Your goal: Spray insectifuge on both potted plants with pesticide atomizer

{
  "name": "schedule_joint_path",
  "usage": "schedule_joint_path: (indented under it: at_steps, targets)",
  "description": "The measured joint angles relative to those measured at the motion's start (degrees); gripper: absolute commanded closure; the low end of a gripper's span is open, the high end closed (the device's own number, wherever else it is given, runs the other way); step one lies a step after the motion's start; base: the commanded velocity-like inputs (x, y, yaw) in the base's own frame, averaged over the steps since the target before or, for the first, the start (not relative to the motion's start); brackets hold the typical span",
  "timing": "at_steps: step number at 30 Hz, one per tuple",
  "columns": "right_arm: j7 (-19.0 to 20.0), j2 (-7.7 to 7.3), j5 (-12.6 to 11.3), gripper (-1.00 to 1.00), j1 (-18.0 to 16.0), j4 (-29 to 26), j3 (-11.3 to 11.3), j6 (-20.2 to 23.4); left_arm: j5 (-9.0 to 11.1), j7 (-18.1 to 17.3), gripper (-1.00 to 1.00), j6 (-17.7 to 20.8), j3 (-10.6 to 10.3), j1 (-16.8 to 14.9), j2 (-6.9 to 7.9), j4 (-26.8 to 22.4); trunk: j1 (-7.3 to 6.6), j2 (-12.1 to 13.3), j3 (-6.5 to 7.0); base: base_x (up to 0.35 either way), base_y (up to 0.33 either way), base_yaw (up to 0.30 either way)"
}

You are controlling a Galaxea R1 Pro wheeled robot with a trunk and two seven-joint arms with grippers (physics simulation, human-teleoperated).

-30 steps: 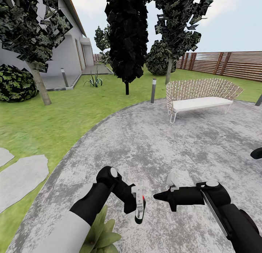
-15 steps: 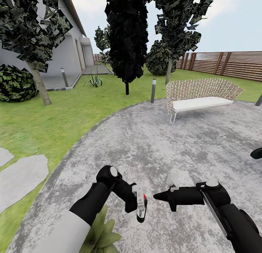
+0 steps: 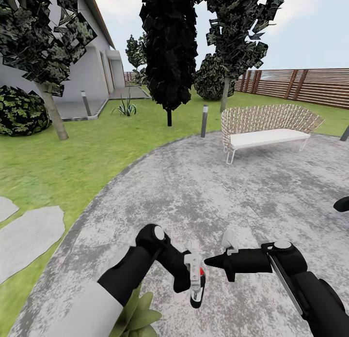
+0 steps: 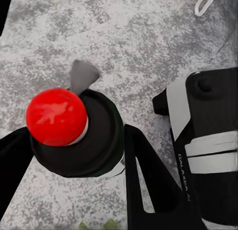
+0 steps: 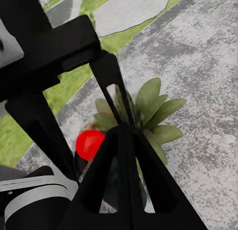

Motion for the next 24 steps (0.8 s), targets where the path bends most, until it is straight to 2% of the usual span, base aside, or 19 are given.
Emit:
schedule_joint_path:
  at_steps: [2,5,24]
  targets:
    - [0.0,0.01,0.0,1.00,0.0,0.0,0.0,0.0,0.0,0.2,1.00,1.8,-1.2,0.0,0.00,0.0,0.00,0.0,0.00,0.000,0.000,0.000]
    - [0.0,0.00,0.0,1.00,0.0,0.0,0.0,0.0,0.0,0.3,1.00,2.6,-1.6,0.0,0.00,0.0,0.00,0.0,0.00,0.000,0.000,0.000]
    - [0.0,-0.08,0.0,1.00,0.0,0.0,0.0,0.0,0.0,0.3,1.00,2.9,-1.7,0.0,0.00,0.1,0.00,0.0,0.00,0.000,0.000,0.000]
